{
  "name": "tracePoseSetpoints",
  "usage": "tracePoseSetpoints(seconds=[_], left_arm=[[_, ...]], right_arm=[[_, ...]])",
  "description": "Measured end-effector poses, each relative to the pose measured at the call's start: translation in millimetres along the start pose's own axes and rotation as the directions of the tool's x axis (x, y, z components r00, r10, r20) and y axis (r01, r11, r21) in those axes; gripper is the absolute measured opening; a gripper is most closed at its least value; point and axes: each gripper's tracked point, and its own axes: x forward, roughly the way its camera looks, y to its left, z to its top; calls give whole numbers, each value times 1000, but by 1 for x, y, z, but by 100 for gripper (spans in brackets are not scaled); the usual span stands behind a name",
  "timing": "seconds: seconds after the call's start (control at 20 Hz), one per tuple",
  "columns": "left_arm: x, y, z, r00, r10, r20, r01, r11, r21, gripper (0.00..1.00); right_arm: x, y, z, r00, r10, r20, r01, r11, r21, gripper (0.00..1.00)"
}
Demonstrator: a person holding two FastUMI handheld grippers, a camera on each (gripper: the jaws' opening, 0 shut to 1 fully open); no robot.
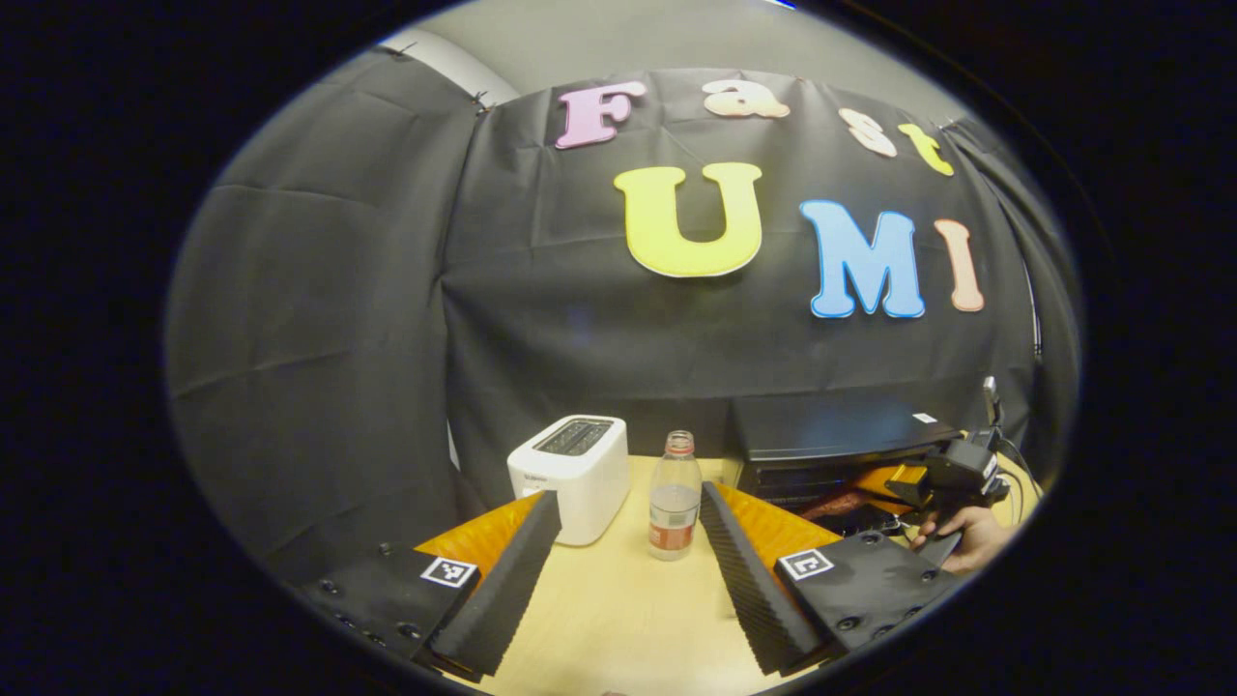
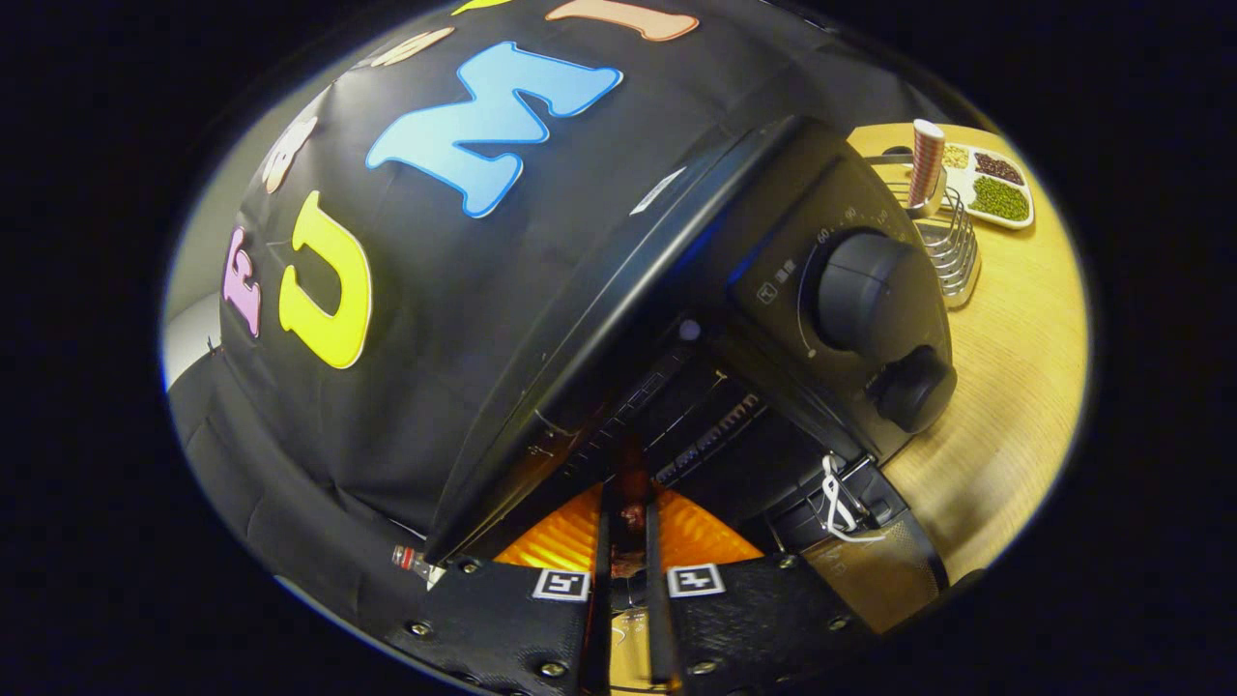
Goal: Open the electric oven with the left hand, put the food in, and close the electric oven.
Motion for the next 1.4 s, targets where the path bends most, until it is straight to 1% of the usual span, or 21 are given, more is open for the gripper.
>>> tracePoseSetpoints(seconds=[0.05, 0.1, 0.15, 0.2, 0.25, 0.3, 0.35, 0.4, 0.5, 0.55, 0.65, 0.7, 0.75, 0.85, 0.9, 1.0, 1.05, 1.1, 1.15, 1.25, 1.4], left_arm=[[0, -2, 1, 1000, -6, 2, 6, 1000, -1, 98], [0, -6, 1, 1000, -13, 5, 13, 1000, -2, 100], [1, -10, 2, 1000, -17, 7, 17, 1000, -3, 100], [0, -12, 3, 1000, -19, 7, 19, 1000, -5, 100], [0, -14, 1, 1000, -21, 6, 21, 1000, -9, 99], [-2, -17, 1, 1000, -25, 3, 25, 1000, -15, 97], [-3, -21, 1, 1000, -30, 3, 30, 999, -21, 96], [-5, -25, 1, 999, -35, 2, 35, 999, -24, 94], [-8, -35, -1, 999, -47, 2, 47, 999, -25, 92], [-10, -41, -1, 998, -57, 5, 57, 998, -24, 98], [-12, -55, -3, 997, -76, 9, 77, 997, -20, 96], [-14, -62, -4, 996, -88, 9, 88, 996, -20, 100], [-16, -69, -6, 995, -98, 4, 98, 995, -20, 98], [-22, -86, -11, 993, -120, -4, 120, 992, -25, 100], [-24, -94, -17, 991, -131, -9, 131, 991, -26, 98], [-30, -110, -23, 988, -155, -23, 154, 988, -24, 98], [-33, -118, -27, 985, -169, -29, 168, 986, -23, 100], [-35, -127, -33, 982, -183, -39, 183, 983, -23, 98], [-37, -135, -39, 979, -195, -53, 195, 981, -21, 100], [-41, -149, -51, 972, -219, -79, 219, 976, -14, 100], [-43, -171, -72, 960, -250, -126, 250, 968, -12, 100]], right_arm=[[0, -6, 2, 1000, -19, -2, 19, 999, -25, 17], [-1, -10, 4, 999, -35, 1, 35, 998, -49, 30], [-5, -13, 6, 999, -45, 4, 45, 997, -69, 38], [-9, -13, 10, 999, -44, 6, 44, 995, -88, 49], [-12, -13, 11, 999, -41, 10, 41, 993, -111, 56], [-18, -12, 15, 999, -38, 19, 40, 990, -139, 66], [-23, -13, 16, 999, -42, 28, 46, 984, -171, 79], [-31, -13, 21, 999, -44, 30, 49, 979, -199, 97], [-48, -11, 24, 999, -35, 28, 41, 967, -252, 97], [-57, -8, 25, 999, -25, 29, 32, 959, -281, 97], [-77, -2, 31, 999, -4, 42, 17, 940, -340, 97], [-88, 2, 36, 999, 8, 51, 12, 930, -368, 98], [-99, 4, 40, 998, 19, 61, 7, 919, -393, 98], [-122, 11, 51, 995, 47, 85, -5, 898, -439, 98], [-133, 13, 59, 993, 58, 102, -4, 885, -465, 98], [-154, 15, 77, 986, 78, 144, 7, 857, -515, 97], [-165, 16, 84, 983, 86, 165, 17, 844, -536, 97], [-176, 16, 92, 979, 89, 185, 29, 832, -554, 97], [-187, 14, 98, 975, 89, 202, 43, 820, -571, 97], [-210, 10, 110, 968, 86, 236, 75, 798, -598, 97], [-248, 5, 124, 950, 100, 294, 124, 747, -653, 97]])
